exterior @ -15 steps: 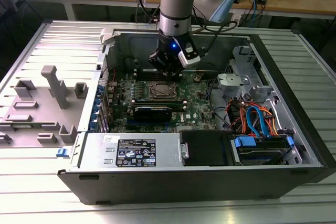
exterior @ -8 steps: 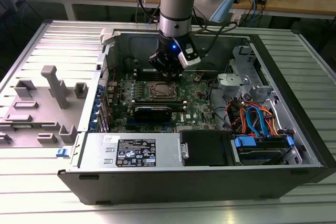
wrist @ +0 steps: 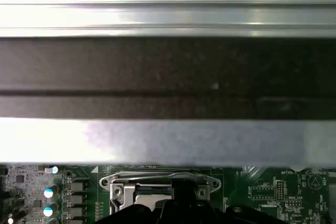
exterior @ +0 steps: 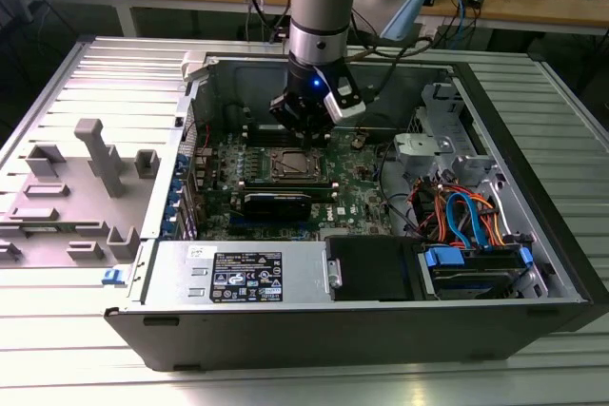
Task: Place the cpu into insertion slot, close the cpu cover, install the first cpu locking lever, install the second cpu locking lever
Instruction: 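Install the second cpu locking lever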
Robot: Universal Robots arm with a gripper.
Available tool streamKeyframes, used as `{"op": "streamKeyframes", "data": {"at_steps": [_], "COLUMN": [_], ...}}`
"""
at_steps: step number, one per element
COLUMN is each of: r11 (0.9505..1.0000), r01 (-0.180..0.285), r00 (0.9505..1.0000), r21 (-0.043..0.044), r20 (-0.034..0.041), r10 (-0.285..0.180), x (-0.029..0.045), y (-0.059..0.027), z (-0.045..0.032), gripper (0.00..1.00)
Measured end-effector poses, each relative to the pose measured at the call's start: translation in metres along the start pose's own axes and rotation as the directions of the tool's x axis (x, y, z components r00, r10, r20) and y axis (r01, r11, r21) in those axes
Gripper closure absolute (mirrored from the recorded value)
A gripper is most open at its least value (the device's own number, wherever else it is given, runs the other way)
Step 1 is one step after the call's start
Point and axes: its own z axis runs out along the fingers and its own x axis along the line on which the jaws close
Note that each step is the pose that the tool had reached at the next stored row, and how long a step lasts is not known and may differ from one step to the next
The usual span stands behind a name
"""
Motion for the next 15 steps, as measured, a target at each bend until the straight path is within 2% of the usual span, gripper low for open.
{"op": "streamKeyframes", "data": {"at_steps": [5,7,12,15], "r11": [1.0000,1.0000,1.0000,1.0000], "r01": [0.000,0.000,0.000,0.000], "r00": [1.0000,1.0000,1.0000,1.0000], "r21": [0.0054,0.0069,0.0076,0.0078], "r20": [-0.0001,-0.0002,-0.0001,-0.0002], "r10": [0.000,0.000,0.000,0.000], "x": [0.0001,0.0001,0.0001,0.0002], "y": [-0.0014,-0.0023,-0.0051,-0.0099], "z": [-0.0141,-0.0168,-0.0178,-0.0178], "gripper": [0.89,0.89,0.89,0.89]}}
